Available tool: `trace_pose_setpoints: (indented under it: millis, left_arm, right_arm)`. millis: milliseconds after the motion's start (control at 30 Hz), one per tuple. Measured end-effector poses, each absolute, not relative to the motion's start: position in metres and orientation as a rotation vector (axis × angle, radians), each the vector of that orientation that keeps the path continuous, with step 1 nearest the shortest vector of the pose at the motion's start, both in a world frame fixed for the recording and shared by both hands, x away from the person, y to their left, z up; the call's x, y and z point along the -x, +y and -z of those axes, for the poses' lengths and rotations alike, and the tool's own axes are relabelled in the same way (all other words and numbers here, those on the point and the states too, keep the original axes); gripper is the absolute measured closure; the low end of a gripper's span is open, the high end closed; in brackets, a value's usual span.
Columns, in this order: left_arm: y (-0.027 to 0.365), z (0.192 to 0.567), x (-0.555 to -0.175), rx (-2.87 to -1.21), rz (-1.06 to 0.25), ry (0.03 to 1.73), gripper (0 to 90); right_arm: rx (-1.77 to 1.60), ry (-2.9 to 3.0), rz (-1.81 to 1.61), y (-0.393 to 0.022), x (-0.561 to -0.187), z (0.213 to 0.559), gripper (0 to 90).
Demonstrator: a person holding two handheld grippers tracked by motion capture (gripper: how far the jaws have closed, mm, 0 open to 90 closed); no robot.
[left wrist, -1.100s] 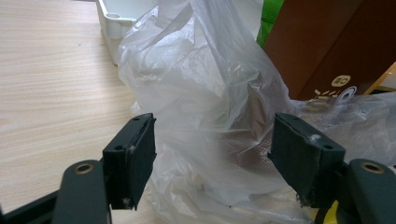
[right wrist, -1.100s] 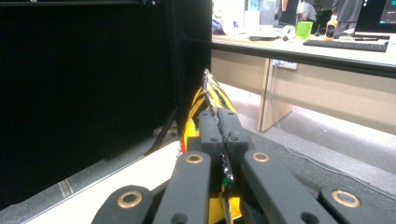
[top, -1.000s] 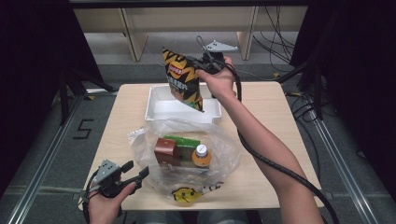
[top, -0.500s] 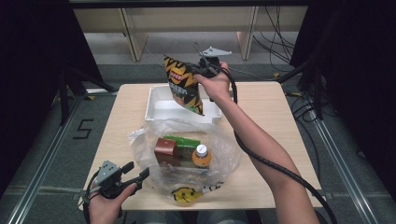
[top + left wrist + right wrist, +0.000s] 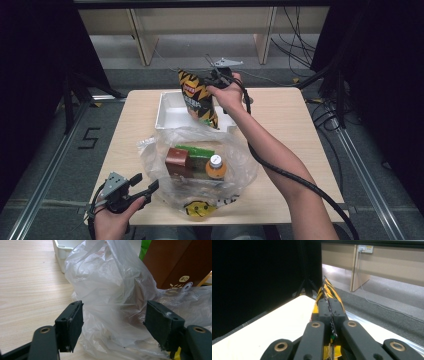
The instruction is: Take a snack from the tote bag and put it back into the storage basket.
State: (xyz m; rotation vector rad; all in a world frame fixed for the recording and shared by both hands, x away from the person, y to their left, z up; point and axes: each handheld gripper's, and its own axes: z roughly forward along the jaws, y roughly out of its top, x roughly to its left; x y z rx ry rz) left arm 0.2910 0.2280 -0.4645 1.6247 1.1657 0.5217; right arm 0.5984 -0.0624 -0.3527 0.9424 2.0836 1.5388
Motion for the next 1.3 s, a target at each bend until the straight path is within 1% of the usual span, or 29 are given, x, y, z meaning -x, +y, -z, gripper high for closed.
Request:
trace_pose_setpoints:
  millis: [167, 200, 267, 300, 400, 467, 533, 567, 667, 700, 733, 800, 900, 967, 1067, 1300]
  left_arm:
    - [0.228, 0.465, -0.290, -1.615, -0.517, 1.187, 30.6]
    - [0.229, 0.466, -0.292, -1.629, -0.524, 1.142, 30.6]
    - [0.227, 0.466, -0.289, -1.629, -0.515, 1.188, 30.6]
    - [0.228, 0.466, -0.291, -1.632, -0.516, 1.157, 30.6]
    - [0.228, 0.466, -0.291, -1.630, -0.515, 1.168, 30.6]
    - [0.229, 0.467, -0.293, -1.632, -0.523, 1.133, 30.6]
    - [0.229, 0.467, -0.293, -1.634, -0.524, 1.136, 30.6]
    - [0.229, 0.466, -0.290, -1.630, -0.516, 1.176, 30.6]
    - [0.229, 0.467, -0.290, -1.632, -0.516, 1.170, 30.6]
    - [0.228, 0.467, -0.290, -1.630, -0.517, 1.170, 30.6]
    - [0.229, 0.467, -0.292, -1.638, -0.526, 1.136, 30.6]
    - [0.228, 0.466, -0.289, -1.632, -0.518, 1.183, 30.6]
    - [0.228, 0.467, -0.291, -1.636, -0.515, 1.167, 30.6]
    - [0.228, 0.467, -0.291, -1.635, -0.515, 1.168, 30.6]
    - [0.227, 0.466, -0.290, -1.633, -0.517, 1.182, 30.6]
    - [0.228, 0.467, -0.291, -1.641, -0.517, 1.159, 30.6]
  right_arm:
    - [-0.938, 2.089, -1.547, -0.057, -0.600, 0.360, 90.0]
    - [-0.936, 2.090, -1.539, -0.056, -0.601, 0.361, 90.0]
    - [-0.940, 2.093, -1.543, -0.055, -0.602, 0.362, 89.9]
    - [-0.935, 2.087, -1.553, -0.054, -0.603, 0.363, 89.9]
    - [-0.937, 2.095, -1.548, -0.054, -0.604, 0.362, 89.8]
    - [-0.947, 2.101, -1.552, -0.053, -0.605, 0.362, 89.8]
    - [-0.947, 2.093, -1.555, -0.054, -0.607, 0.363, 89.7]
    - [-0.943, 2.091, -1.555, -0.054, -0.608, 0.363, 89.6]
    - [-0.951, 2.094, -1.556, -0.054, -0.609, 0.364, 89.4]
    - [-0.930, 2.096, -1.554, -0.055, -0.611, 0.364, 89.2]
    - [-0.948, 2.096, -1.552, -0.056, -0.610, 0.364, 88.9]
    - [-0.963, 2.098, -1.544, -0.057, -0.610, 0.364, 87.9]
    - [-0.929, 2.108, -1.530, -0.060, -0.613, 0.364, 87.5]
    - [-0.962, 2.111, -1.521, -0.061, -0.613, 0.364, 87.4]
    - [-0.959, 2.108, -1.493, -0.062, -0.615, 0.364, 84.2]
    - [-0.949, 2.113, -1.458, -0.067, -0.615, 0.364, 82.5]
